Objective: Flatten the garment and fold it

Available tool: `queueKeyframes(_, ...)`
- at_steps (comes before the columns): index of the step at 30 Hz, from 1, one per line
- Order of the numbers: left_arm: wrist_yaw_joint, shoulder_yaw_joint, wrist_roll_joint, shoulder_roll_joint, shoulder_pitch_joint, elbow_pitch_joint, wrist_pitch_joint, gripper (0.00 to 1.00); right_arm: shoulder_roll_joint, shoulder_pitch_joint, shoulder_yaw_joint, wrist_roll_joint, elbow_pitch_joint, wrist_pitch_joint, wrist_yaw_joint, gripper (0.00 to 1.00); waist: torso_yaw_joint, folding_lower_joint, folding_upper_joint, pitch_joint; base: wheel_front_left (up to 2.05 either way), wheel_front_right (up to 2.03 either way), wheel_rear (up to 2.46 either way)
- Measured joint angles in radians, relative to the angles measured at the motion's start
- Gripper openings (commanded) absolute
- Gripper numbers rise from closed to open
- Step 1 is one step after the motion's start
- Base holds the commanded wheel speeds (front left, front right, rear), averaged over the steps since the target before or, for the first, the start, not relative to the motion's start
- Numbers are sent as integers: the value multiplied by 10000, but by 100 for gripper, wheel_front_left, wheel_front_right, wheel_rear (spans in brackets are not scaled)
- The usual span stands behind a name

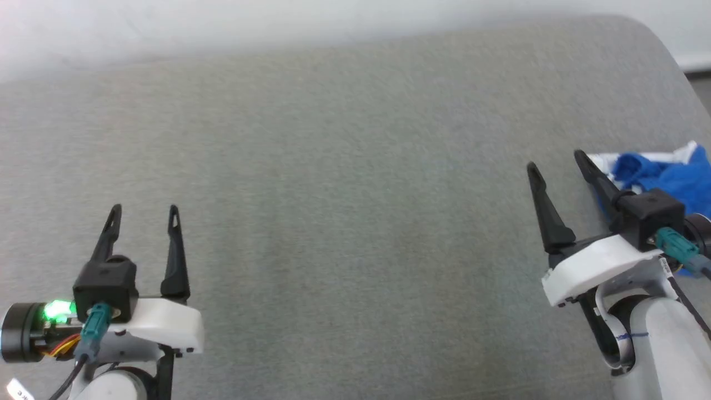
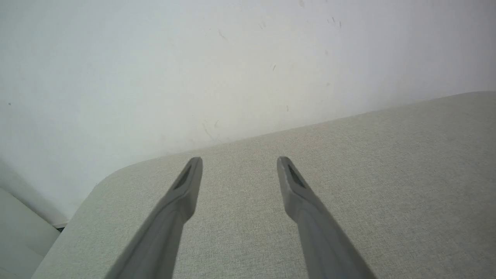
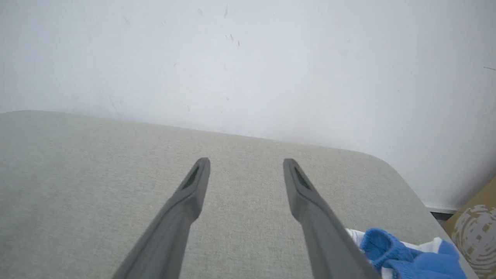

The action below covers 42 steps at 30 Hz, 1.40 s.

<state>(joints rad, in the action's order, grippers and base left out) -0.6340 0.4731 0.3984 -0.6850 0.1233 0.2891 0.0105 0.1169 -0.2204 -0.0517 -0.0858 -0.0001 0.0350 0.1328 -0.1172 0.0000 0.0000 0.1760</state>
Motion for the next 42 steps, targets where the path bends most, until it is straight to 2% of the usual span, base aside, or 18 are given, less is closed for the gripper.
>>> queueKeyframes(7, 142, -90, 226, -190, -392, -178, -209, 100, -433, 1005, 280, -433, -1478, 744, 0, 100, 466, -1, 0, -594, 0, 0, 0)
queueKeyframes(12, 173, -71, 337, -272, -779, -207, -301, 100, -602, 2062, 614, -476, -2280, 840, 0, 100, 651, -1, 0, -937, 0, 0, 0)
queueKeyframes(19, 171, 23, 445, -276, -1262, -224, -389, 100, -627, 2870, 788, -708, -2497, 656, 0, 100, 735, 0, 0, -1274, 0, 0, 0)
queueKeyframes(30, 261, 107, 581, -284, -1457, -332, -476, 100, -633, 3050, 560, -775, -2479, 656, 0, 100, 797, 0, 0, -1518, 0, 0, 0)
queueKeyframes(31, 261, 113, 581, -278, -1455, -332, -460, 0, -633, 3047, 552, -773, -2479, 671, 0, 0, 796, 1, 0, -1519, 0, 0, 0)
queueKeyframes(37, 291, 71, 560, -224, -1453, -336, -449, 0, -627, 3045, 552, -769, -2454, 673, 0, 0, 803, 1, 0, -1526, 0, 0, 0)
queueKeyframes(42, 562, -94, 399, 33, -1452, -420, -447, 0, -627, 3043, 552, -731, -2378, 669, 0, 0, 819, 1, 0, -1536, 0, 0, 0)
